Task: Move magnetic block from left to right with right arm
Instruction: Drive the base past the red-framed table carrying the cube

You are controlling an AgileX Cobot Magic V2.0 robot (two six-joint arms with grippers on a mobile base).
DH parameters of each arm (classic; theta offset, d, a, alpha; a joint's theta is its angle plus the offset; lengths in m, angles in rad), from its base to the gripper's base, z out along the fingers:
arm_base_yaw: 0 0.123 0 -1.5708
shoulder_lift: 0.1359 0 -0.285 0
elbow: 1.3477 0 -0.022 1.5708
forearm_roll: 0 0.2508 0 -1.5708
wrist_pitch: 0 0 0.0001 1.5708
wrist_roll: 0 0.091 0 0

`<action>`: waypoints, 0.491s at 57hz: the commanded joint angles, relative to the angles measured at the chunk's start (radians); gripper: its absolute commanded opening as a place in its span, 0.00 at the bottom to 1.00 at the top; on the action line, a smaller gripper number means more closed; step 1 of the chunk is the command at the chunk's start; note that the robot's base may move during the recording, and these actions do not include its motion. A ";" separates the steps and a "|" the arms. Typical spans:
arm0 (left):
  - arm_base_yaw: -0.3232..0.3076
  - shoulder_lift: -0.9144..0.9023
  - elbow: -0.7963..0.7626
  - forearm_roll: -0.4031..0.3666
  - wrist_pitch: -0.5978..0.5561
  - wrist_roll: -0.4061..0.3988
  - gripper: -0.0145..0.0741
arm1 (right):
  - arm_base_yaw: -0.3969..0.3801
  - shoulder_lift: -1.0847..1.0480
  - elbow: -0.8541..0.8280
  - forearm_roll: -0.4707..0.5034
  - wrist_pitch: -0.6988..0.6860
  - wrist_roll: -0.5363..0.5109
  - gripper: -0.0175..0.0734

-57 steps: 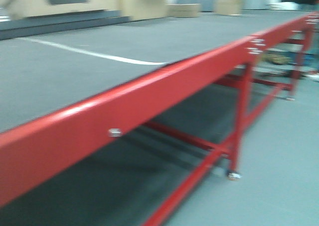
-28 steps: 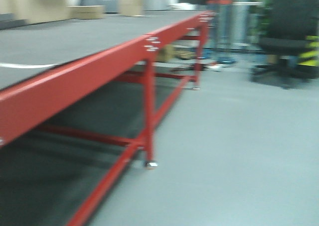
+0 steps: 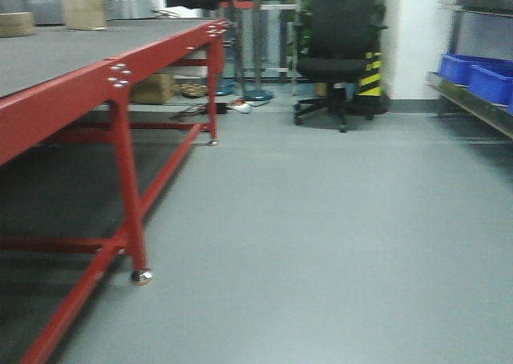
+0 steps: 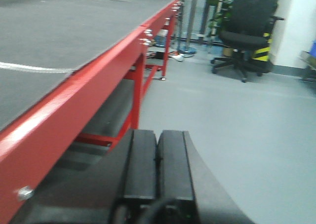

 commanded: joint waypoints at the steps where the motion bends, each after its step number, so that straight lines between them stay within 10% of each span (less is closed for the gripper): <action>1: 0.000 -0.005 0.010 -0.003 -0.085 -0.008 0.02 | -0.006 0.009 -0.031 -0.004 -0.098 -0.011 0.56; 28: 0.000 -0.005 0.010 -0.003 -0.085 -0.008 0.02 | -0.006 0.009 -0.031 -0.004 -0.098 -0.011 0.56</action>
